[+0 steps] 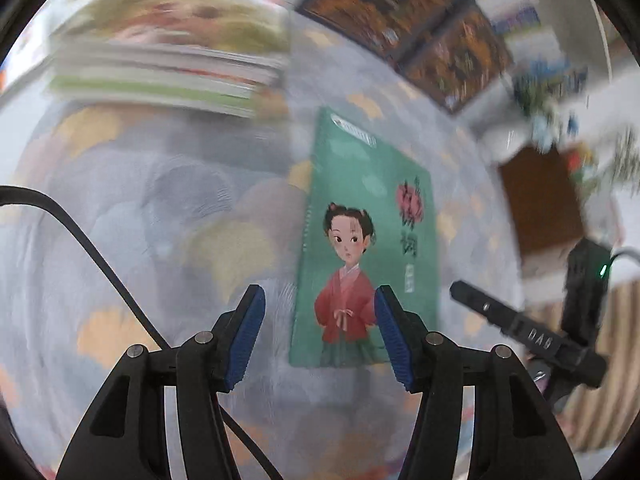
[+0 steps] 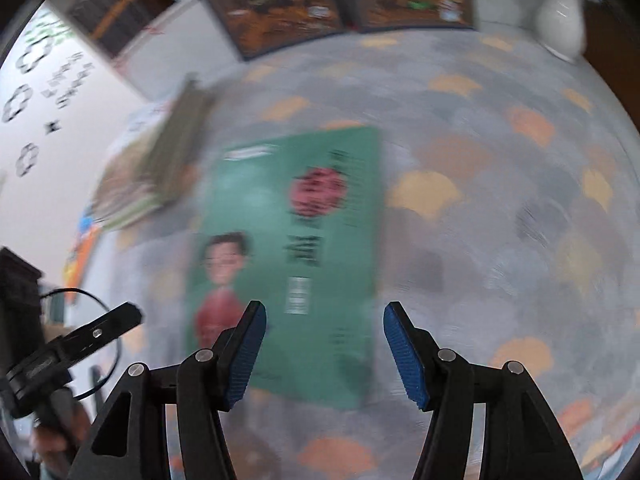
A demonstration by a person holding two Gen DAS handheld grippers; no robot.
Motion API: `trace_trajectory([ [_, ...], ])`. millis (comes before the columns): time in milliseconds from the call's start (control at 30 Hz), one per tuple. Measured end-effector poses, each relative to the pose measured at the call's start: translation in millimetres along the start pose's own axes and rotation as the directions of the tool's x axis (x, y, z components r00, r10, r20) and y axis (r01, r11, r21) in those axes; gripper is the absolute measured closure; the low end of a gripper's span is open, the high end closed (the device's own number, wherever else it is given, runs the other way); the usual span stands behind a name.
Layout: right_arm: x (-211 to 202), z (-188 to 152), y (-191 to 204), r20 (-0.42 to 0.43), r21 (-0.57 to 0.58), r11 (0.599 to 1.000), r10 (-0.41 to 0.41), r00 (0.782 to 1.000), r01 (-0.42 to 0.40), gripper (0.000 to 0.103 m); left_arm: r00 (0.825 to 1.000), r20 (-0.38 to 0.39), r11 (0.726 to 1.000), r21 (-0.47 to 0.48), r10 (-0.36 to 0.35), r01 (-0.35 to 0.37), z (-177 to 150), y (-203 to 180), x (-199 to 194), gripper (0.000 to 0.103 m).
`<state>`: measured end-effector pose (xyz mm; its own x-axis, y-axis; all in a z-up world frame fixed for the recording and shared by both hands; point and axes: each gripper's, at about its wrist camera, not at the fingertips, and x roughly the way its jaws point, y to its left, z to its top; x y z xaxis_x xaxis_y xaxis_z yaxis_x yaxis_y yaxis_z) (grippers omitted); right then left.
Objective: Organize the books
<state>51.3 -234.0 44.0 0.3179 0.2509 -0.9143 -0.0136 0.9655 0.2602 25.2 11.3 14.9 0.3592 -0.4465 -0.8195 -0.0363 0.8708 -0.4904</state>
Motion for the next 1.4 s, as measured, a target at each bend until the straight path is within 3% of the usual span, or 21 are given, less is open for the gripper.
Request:
trace_trajectory([
  [100, 12.9, -5.5, -12.0, 0.018, 0.065, 0.995, -0.076, 0.997, 0.074, 0.044, 0.995, 0.01, 0.987, 0.129, 0.095, -0.095, 2.3, -18.4, 16.9, 0.048],
  [200, 17.1, -13.4, -14.1, 0.054, 0.084, 0.992, -0.102, 0.993, 0.098, 0.042, 0.988, -0.018, 0.977, 0.156, 0.151, -0.147, 1.6, -15.9, 30.4, 0.049],
  [233, 17.7, -15.1, -12.9, 0.056, 0.082, 0.991, -0.107, 0.993, 0.102, 0.038, 0.99, -0.004, 0.977, 0.161, 0.144, -0.142, 0.1, -13.5, 30.2, 0.045],
  [300, 21.5, -18.3, -7.0, 0.055, 0.068, 0.992, -0.106, 0.993, 0.103, 0.017, 0.994, 0.009, 0.979, 0.17, 0.11, -0.11, -3.9, -13.8, 28.8, 0.033],
  [400, 32.1, -30.8, 5.0, 0.037, -0.008, 0.988, -0.152, 0.988, 0.152, 0.0, 0.993, 0.019, 0.97, 0.211, 0.116, -0.117, -11.0, -21.1, 31.6, 0.018],
  [467, 33.4, -34.0, 14.0, 0.048, -0.056, 0.979, -0.193, 0.98, 0.195, 0.0, 0.991, 0.021, 0.957, 0.258, 0.135, -0.136, -16.4, -28.4, 35.1, 0.011],
  [533, 33.1, -34.6, 10.9, 0.049, -0.044, 0.983, -0.179, 0.983, 0.181, 0.0, 0.989, 0.021, 0.945, 0.295, 0.144, -0.144, -21.6, -32.6, 37.7, 0.001],
  [800, 33.8, -36.3, 9.9, 0.072, -0.034, 0.983, -0.179, 0.981, 0.182, 0.0, 0.987, 0.058, 0.947, 0.278, 0.151, -0.161, -27.8, -33.0, 36.8, 0.001],
  [967, 32.7, -37.7, 9.3, 0.042, -0.062, 0.983, -0.169, 0.985, 0.171, 0.0, 0.985, -0.004, 0.935, 0.314, 0.173, -0.163, -19.9, -36.5, 42.5, 0.001],
  [1167, 32.6, -32.7, 10.8, 0.01, -0.09, 0.981, -0.174, 0.985, 0.174, 0.0, 0.983, 0.016, 0.924, 0.34, 0.182, -0.177, -25.2, -39.6, 41.2, 0.001],
  [1267, 31.2, -27.8, 10.1, 0.016, -0.102, 0.974, -0.201, 0.979, 0.202, 0.0, 0.993, 0.001, 0.94, 0.321, 0.12, -0.114, -22.1, -37.5, 36.1, 0.004],
  [1400, 34.2, -7.7, 3.5, 0.002, -0.084, 0.979, -0.186, 0.983, 0.185, 0.0, 0.992, -0.006, 0.939, 0.323, 0.125, -0.116, -16.4, -36.9, 36.1, 0.014],
])
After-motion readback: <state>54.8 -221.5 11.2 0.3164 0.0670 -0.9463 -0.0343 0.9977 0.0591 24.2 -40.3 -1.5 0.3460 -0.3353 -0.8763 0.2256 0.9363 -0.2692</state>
